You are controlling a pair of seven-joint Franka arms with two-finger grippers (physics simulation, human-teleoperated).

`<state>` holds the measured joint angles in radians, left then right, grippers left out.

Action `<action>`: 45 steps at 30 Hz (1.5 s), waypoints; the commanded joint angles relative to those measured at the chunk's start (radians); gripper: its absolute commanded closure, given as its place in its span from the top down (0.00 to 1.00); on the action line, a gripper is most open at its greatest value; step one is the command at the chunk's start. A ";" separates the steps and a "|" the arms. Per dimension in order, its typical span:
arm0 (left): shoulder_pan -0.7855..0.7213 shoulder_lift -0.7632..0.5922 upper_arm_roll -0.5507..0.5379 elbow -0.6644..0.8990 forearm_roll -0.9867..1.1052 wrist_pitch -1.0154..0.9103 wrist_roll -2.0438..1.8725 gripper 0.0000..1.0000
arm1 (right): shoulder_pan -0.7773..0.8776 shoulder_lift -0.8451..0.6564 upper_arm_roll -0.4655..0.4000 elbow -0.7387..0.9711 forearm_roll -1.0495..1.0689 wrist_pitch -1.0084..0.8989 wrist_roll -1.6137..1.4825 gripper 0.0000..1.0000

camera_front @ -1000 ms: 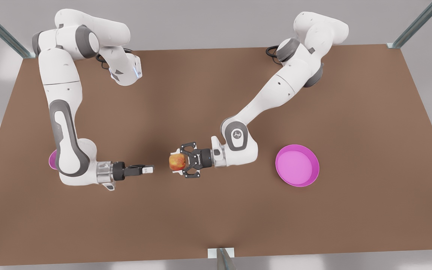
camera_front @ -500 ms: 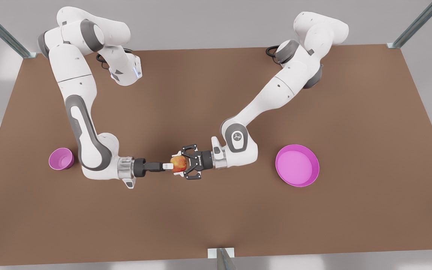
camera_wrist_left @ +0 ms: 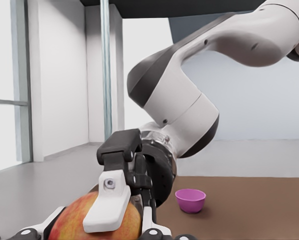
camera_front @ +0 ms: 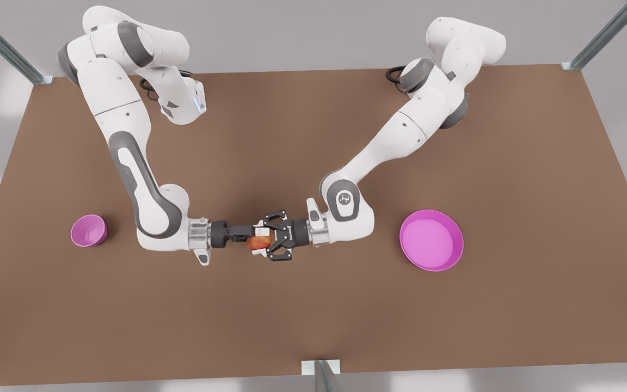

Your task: Use the left arm to pick up the apple from the plate, transfer it to the gripper of the right arm, and then use the right arm to place it into the bowl

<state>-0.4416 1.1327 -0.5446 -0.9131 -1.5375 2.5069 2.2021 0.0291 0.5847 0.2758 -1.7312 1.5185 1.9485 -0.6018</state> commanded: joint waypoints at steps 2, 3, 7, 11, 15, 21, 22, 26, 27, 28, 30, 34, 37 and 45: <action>0.000 -0.002 0.000 0.000 0.007 -0.008 0.067 0.68 | 0.000 -0.002 0.000 0.004 0.000 0.013 -0.082 0.71; 0.000 -0.002 -0.001 0.000 0.007 -0.008 0.065 0.70 | 0.000 -0.002 0.000 0.005 -0.001 0.013 -0.082 0.71; 0.003 -0.002 -0.001 0.000 -0.019 -0.008 0.060 0.99 | -0.002 -0.002 0.000 0.013 -0.001 0.016 -0.081 0.71; 0.003 -0.002 -0.001 0.000 -0.032 -0.010 0.057 1.00 | -0.003 -0.008 -0.010 0.013 -0.008 0.016 -0.076 0.70; 0.003 -0.002 -0.001 0.000 -0.032 -0.010 0.059 1.00 | -0.057 -0.008 -0.017 0.018 -0.078 0.016 -0.067 0.70; 0.009 -0.004 0.000 -0.001 -0.032 -0.011 0.057 1.00 | -0.161 -0.037 -0.010 0.015 -0.254 -0.023 -0.033 0.67; 0.024 -0.005 0.005 -0.003 -0.030 -0.013 0.033 1.00 | -0.175 -0.051 -0.010 0.015 -0.290 -0.030 -0.013 0.67; 0.346 -0.186 0.023 -0.321 0.532 -0.089 -0.707 1.00 | -0.264 -0.085 -0.010 0.022 -0.549 -0.036 0.010 0.68; 0.464 -0.251 0.023 -0.391 0.765 -0.232 -0.982 1.00 | -0.281 -0.091 -0.010 0.021 -0.612 -0.036 0.008 0.67; 0.547 -0.324 0.023 -0.385 1.063 -0.437 -1.277 1.00 | -0.302 -0.108 -0.010 0.021 -0.678 -0.039 0.008 0.67; 0.607 -0.525 0.022 -0.374 1.592 -0.802 -1.748 1.00 | -0.339 -0.138 -0.012 0.021 -0.820 -0.065 0.010 0.67; 0.675 -0.751 0.063 -0.334 1.788 -1.020 -2.130 1.00 | -0.429 -0.158 -0.009 0.019 -1.025 -0.083 -0.013 0.67; 0.449 -1.013 0.468 -0.556 1.554 -0.895 -2.171 1.00 | -0.503 -0.155 -0.013 0.021 -1.098 -0.080 -0.085 0.67; 0.414 -0.858 0.519 -0.398 1.561 -0.996 -2.254 1.00 | -0.656 -0.146 -0.017 0.015 -1.189 -0.114 -0.246 0.68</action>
<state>-0.0278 0.2653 -0.0267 -1.3178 0.0207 1.5746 0.8131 -0.6191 0.4387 0.2591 -1.7156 0.3719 1.8561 -0.7044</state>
